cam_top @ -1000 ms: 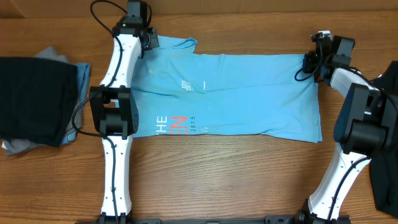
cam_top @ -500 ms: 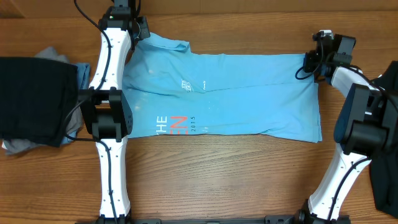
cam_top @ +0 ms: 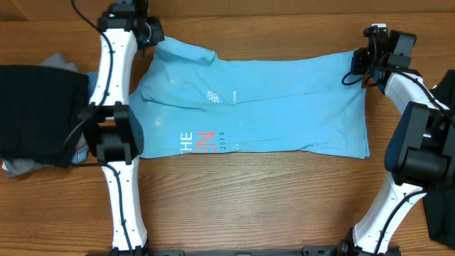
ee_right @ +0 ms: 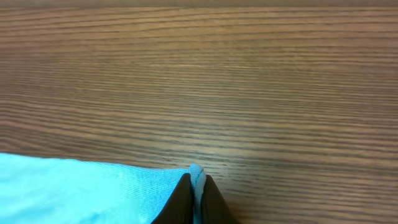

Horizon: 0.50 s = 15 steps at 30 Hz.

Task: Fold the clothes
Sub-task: 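Lift both grippers slightly, raising the shirt's top edge, then fold the top edge down toward the bottom edge with both grippers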

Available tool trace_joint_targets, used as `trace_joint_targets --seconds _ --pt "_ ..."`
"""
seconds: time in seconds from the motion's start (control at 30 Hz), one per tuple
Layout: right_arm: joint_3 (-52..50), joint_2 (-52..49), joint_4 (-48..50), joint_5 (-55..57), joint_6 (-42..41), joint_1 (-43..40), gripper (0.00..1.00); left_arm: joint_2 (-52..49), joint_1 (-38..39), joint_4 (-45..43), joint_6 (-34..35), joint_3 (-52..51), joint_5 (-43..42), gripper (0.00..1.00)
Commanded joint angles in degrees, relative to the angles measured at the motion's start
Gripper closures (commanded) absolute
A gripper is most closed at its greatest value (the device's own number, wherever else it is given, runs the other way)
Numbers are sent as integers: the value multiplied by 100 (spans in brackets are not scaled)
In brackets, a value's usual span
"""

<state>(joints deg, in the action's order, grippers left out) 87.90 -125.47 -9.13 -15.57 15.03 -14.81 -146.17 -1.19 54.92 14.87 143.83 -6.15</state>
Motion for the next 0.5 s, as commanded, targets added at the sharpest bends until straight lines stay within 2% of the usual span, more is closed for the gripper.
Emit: trace_joint_targets --seconds 0.0,0.37,0.47 --pt "188 428 -61 -173 -24 7 96 396 -149 164 146 155 -704 96" --pt "188 1060 -758 -514 4 9 96 1093 -133 789 511 155 -2070 96" --pt "188 1213 -1064 -592 240 20 96 1340 -103 990 660 155 -2247 96"
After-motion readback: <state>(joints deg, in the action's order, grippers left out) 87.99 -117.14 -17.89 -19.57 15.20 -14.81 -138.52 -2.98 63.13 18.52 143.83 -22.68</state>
